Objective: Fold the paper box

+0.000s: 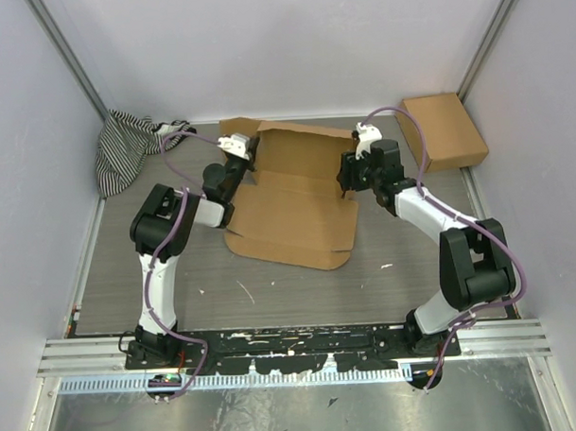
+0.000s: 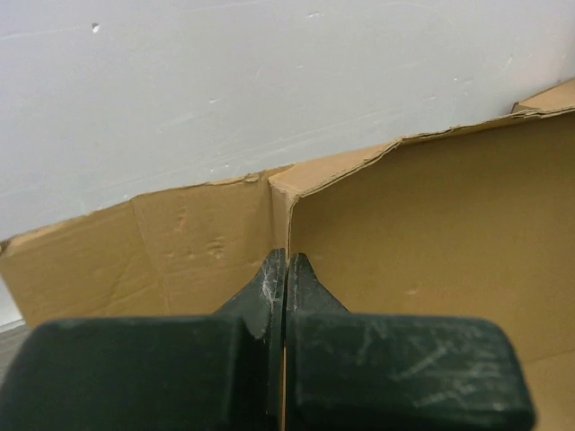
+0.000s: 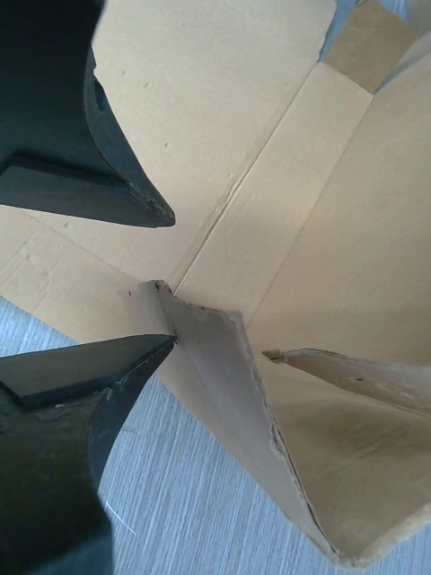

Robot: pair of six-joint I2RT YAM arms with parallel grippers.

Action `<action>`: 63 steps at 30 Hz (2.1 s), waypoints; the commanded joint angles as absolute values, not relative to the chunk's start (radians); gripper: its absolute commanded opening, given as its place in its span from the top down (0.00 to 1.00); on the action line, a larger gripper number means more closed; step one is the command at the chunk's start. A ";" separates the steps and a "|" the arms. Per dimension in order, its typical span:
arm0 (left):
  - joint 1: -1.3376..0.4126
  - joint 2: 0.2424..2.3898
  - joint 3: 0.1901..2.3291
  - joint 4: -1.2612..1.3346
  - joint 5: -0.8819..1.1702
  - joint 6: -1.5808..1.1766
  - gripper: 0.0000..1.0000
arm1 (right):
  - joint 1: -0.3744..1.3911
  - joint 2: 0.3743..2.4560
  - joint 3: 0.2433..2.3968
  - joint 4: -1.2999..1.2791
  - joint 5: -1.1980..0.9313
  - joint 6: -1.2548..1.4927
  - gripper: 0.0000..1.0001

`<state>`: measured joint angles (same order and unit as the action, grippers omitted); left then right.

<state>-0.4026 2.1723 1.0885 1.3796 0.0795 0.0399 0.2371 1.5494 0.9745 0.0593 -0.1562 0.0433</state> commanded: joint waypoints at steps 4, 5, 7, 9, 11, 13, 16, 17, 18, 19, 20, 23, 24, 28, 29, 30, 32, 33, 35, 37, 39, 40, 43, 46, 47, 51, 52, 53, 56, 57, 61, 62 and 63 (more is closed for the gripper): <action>-0.385 2.212 1.116 1.433 0.131 0.024 1.00 | 0.233 1.552 0.977 0.128 -0.173 0.038 0.44; -0.382 2.211 1.117 1.433 0.133 0.019 1.00 | 0.234 1.544 0.972 0.128 -0.170 0.039 0.44; -0.377 2.201 1.117 1.433 0.140 0.013 1.00 | 0.234 1.510 0.959 0.130 -0.162 0.044 0.44; -0.373 2.186 1.114 1.433 0.148 0.014 1.00 | 0.232 1.465 0.950 0.123 -0.141 0.051 0.44; -0.369 2.174 1.113 1.433 0.152 0.014 1.00 | 0.210 1.421 0.940 0.125 -0.138 0.060 0.44; -0.367 2.164 1.104 1.433 0.153 0.012 1.00 | 0.152 1.385 0.929 0.136 -0.170 0.084 0.43; -0.365 2.149 1.092 1.433 0.158 0.011 1.00 | 0.032 1.354 0.911 0.168 -0.266 0.126 0.42; -0.364 2.146 1.088 1.433 0.159 0.011 1.00 | 0.005 1.348 0.909 0.172 -0.285 0.134 0.42; -0.362 2.144 1.084 1.433 0.159 0.010 1.00 | -0.014 1.347 0.906 0.176 -0.299 0.136 0.42; -0.363 2.143 1.082 1.433 0.161 0.009 1.00 | -0.026 1.349 0.905 0.179 -0.306 0.137 0.42; -0.362 2.141 1.080 1.433 0.161 0.008 1.00 | -0.037 1.356 0.907 0.180 -0.312 0.134 0.42; -0.359 2.135 1.077 1.433 0.163 0.006 1.00 | -0.059 1.376 0.908 0.179 -0.321 0.127 0.42; -0.359 2.132 1.076 1.433 0.162 0.004 1.00 | -0.066 1.387 0.910 0.179 -0.326 0.125 0.42; -0.357 2.135 1.083 1.433 0.173 -0.007 1.00 | -0.074 1.470 0.938 0.197 -0.411 0.117 0.43; -0.357 2.135 1.086 1.433 0.174 -0.009 1.00 | -0.074 1.485 0.939 0.211 -0.447 0.114 0.43; -0.358 2.134 1.085 1.433 0.175 -0.011 1.00 | -0.074 1.498 0.936 0.235 -0.479 0.115 0.43; -0.359 2.133 1.088 1.433 0.179 -0.012 1.00 | -0.074 1.520 0.932 0.266 -0.537 0.112 0.43; -0.359 2.132 1.087 1.433 0.179 -0.012 1.00 | -0.073 1.532 0.938 0.270 -0.546 0.109 0.42; -0.358 2.130 1.089 1.433 0.182 -0.015 1.00 | -0.074 1.552 0.939 0.299 -0.586 0.108 0.42; -0.357 2.129 1.090 1.433 0.186 -0.017 1.00 | -0.074 1.570 0.941 0.331 -0.630 0.115 0.42; -0.358 2.127 1.091 1.433 0.187 -0.018 1.00 | -0.073 1.599 0.964 0.336 -0.678 0.116 0.41; -0.358 2.126 1.091 1.433 0.188 -0.020 1.00 | -0.072 1.614 0.980 0.331 -0.700 0.114 0.41; -0.358 2.123 1.092 1.433 0.188 -0.020 1.00 | -0.069 1.647 1.017 0.324 -0.743 0.112 0.41; -0.357 2.124 1.090 1.433 0.191 -0.021 1.00 | -0.053 1.657 1.032 0.314 -0.737 0.103 0.38; -0.357 2.122 1.089 1.433 0.192 -0.021 1.00 | -0.046 1.659 1.036 0.304 -0.732 0.097 0.38; -0.358 2.122 1.087 1.433 0.198 -0.021 1.00 | -0.011 1.638 1.025 0.286 -0.698 0.081 0.38; -0.358 2.121 1.086 1.433 0.200 -0.021 1.00 | 0.001 1.630 1.024 0.275 -0.681 0.076 0.37; -0.358 2.120 1.085 1.433 0.204 -0.023 1.00 | 0.011 1.623 1.021 0.271 -0.659 0.073 0.37; -0.357 2.119 1.085 1.432 0.209 -0.025 1.00 | 0.052 1.619 1.026 0.249 -0.589 0.065 0.38; -0.357 2.119 1.084 1.433 0.211 -0.027 1.00 | 0.062 1.622 1.030 0.244 -0.562 0.064 0.38; -0.359 2.114 1.082 1.433 0.218 -0.035 1.00 | 0.098 1.639 1.048 0.244 -0.454 0.077 0.38; -0.359 2.113 1.081 1.432 0.218 -0.037 1.00 | 0.107 1.640 1.049 0.247 -0.421 0.081 0.38; -0.359 2.111 1.079 1.431 0.219 -0.038 1.00 | 0.114 1.644 1.050 0.252 -0.394 0.086 0.38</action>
<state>-0.3622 2.1620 1.0878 1.3857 0.2001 -0.0303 0.0902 1.6665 0.9962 0.2165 -0.5304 0.0837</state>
